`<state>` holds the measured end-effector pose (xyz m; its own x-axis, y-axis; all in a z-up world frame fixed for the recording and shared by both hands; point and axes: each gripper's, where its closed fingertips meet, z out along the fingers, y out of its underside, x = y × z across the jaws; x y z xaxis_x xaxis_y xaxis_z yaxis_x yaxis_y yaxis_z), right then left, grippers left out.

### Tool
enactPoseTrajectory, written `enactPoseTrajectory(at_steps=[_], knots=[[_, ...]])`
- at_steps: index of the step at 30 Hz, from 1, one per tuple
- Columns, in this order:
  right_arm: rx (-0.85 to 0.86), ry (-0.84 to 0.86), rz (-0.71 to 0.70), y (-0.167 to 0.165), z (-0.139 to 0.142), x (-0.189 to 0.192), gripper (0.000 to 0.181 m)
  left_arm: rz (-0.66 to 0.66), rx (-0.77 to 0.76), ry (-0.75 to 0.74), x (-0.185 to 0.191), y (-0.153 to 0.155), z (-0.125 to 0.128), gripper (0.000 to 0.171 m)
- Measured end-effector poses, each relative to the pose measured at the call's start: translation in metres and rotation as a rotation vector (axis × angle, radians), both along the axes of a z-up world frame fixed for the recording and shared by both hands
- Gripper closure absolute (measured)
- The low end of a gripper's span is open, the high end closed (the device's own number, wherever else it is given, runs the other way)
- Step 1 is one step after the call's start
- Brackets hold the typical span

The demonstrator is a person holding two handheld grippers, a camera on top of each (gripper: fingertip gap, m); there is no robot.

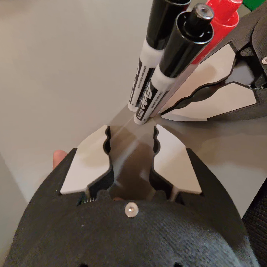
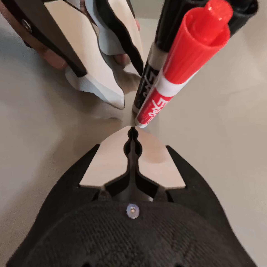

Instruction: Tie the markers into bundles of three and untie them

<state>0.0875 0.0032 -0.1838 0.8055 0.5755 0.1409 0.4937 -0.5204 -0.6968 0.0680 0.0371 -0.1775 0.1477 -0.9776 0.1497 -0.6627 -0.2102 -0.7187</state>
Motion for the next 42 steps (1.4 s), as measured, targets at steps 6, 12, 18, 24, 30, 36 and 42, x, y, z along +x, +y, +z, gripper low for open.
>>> enactPoseTrajectory(at_steps=[6, 12, 18, 24, 30, 36, 42], knots=[[-0.008, 0.01, -0.033, 0.003, 0.0, 0.004, 0.181, -0.001, 0.025, 0.017, -0.001, 0.0, -0.002, 0.116], [0.004, -0.001, -0.054, 0.007, 0.0, 0.007, 0.181, 0.007, 0.034, 0.024, -0.001, 0.001, -0.003, 0.119], [0.006, -0.003, -0.057, 0.007, 0.001, 0.007, 0.181, 0.021, 0.044, 0.032, -0.001, 0.003, -0.003, 0.124], [-0.003, 0.017, 0.003, 0.001, 0.001, 0.0, 0.181, 0.036, 0.054, 0.04, -0.001, 0.005, -0.004, 0.131], [0.007, 0.041, 0.026, 0.002, 0.005, -0.005, 0.181, 0.039, 0.056, 0.042, -0.001, 0.006, -0.005, 0.132], [0.01, -0.001, 0.002, 0.005, 0.001, -0.003, 0.181, 0.019, 0.05, 0.038, 0.001, 0.003, -0.004, 0.128], [0.017, -0.013, -0.02, 0.008, 0.001, 0.0, 0.181, 0.009, 0.052, 0.036, 0.003, 0.002, -0.004, 0.127]])
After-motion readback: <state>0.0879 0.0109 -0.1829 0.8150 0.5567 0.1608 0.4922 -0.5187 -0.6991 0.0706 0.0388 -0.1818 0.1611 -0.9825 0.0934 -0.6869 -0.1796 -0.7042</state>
